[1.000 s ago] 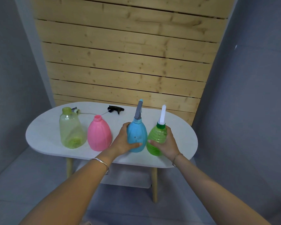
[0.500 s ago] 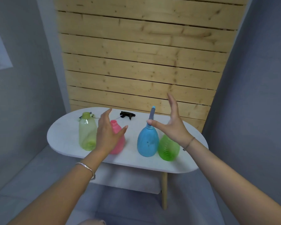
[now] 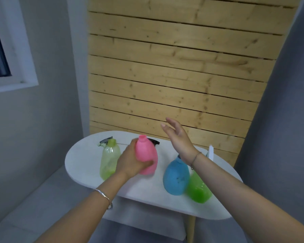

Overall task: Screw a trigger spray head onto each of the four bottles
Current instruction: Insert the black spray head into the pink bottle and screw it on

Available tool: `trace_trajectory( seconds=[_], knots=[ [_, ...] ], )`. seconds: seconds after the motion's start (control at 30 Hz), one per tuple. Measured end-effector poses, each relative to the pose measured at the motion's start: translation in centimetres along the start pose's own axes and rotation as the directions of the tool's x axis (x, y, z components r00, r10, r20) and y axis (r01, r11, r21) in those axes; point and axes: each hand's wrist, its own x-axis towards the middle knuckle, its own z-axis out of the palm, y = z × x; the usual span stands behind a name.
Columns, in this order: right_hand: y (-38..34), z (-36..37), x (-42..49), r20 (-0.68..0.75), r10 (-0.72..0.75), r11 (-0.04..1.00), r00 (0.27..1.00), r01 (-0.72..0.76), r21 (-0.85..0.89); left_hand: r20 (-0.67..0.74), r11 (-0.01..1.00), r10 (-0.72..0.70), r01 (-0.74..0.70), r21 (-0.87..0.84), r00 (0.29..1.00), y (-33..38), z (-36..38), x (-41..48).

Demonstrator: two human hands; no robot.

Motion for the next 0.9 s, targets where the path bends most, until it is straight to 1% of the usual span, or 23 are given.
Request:
trace_trajectory(
  seconds=[0.07, 0.13, 0.17, 0.2, 0.27, 0.33, 0.37, 0.47, 0.53, 0.6, 0.67, 0.77, 0.83, 0.9],
  knots=[
    [-0.8, 0.2, 2.2, -0.078, 0.054, 0.989, 0.995, -0.042, 0.144, -0.110, 0.996, 0.057, -0.063, -0.056, 0.992, 2.2, -3.3, 2.4],
    [-1.3, 0.5, 4.5, -0.077, 0.127, 0.946, 0.989, -0.097, 0.308, -0.129, 0.994, 0.088, -0.096, -0.060, 0.988, 3.4, -6.8, 4.9],
    [-1.2, 1.0, 5.6, -0.050, 0.161, 0.927, 0.986, -0.133, 0.352, -0.116, 0.994, 0.091, -0.097, -0.054, 0.989, 3.3, -8.3, 6.0],
    [-0.7, 1.7, 6.7, -0.025, 0.200, 0.921, 0.979, -0.180, 0.346, -0.099, 0.995, 0.080, -0.085, -0.048, 0.992, 3.0, -9.7, 7.0],
    [1.2, 3.3, 8.5, -0.012, 0.315, 0.919, 0.949, -0.301, 0.256, -0.063, 0.999, 0.038, -0.039, -0.021, 0.997, 1.7, -11.6, 8.6],
    [3.8, 5.0, 9.9, -0.053, 0.448, 0.883, 0.892, -0.433, 0.183, -0.025, 0.999, 0.017, -0.016, 0.049, 1.000, -0.2, -12.6, 9.7],
    [5.2, 5.9, 10.6, -0.077, 0.502, 0.856, 0.861, -0.483, 0.184, -0.003, 0.997, 0.010, -0.009, 0.080, 1.000, -1.1, -12.8, 10.4],
    [9.6, 7.3, 12.4, -0.162, 0.616, 0.786, 0.771, -0.588, 0.191, 0.081, 0.997, -0.015, 0.009, 0.076, 0.997, -3.7, -12.4, 11.9],
    [12.4, 7.9, 13.7, -0.187, 0.643, 0.765, 0.742, -0.620, 0.174, 0.119, 0.998, -0.019, 0.012, 0.054, 0.993, -5.3, -11.7, 13.0],
    [14.8, 8.5, 15.0, -0.238, 0.645, 0.763, 0.726, -0.629, 0.147, 0.125, 1.000, -0.022, 0.023, -0.001, 0.992, -7.0, -11.2, 14.1],
    [16.6, 8.8, 16.1, -0.305, 0.638, 0.757, 0.707, -0.649, 0.077, 0.124, 0.999, -0.014, 0.020, -0.046, 0.992, -8.6, -10.8, 14.9],
    [18.7, 9.3, 17.9, -0.401, 0.586, 0.751, 0.704, -0.658, -0.057, 0.137, 0.999, 0.029, -0.025, -0.030, 0.990, -10.7, -10.1, 15.4],
    [20.1, 9.5, 19.3, -0.462, 0.538, 0.736, 0.705, -0.660, -0.151, 0.137, 0.998, 0.049, -0.043, -0.050, 0.989, -12.0, -9.6, 15.7],
    [20.9, 9.7, 20.1, -0.492, 0.489, 0.722, 0.720, -0.651, -0.235, 0.123, 0.996, 0.053, -0.044, -0.072, 0.991, -13.0, -9.2, 15.7]
  ],
)
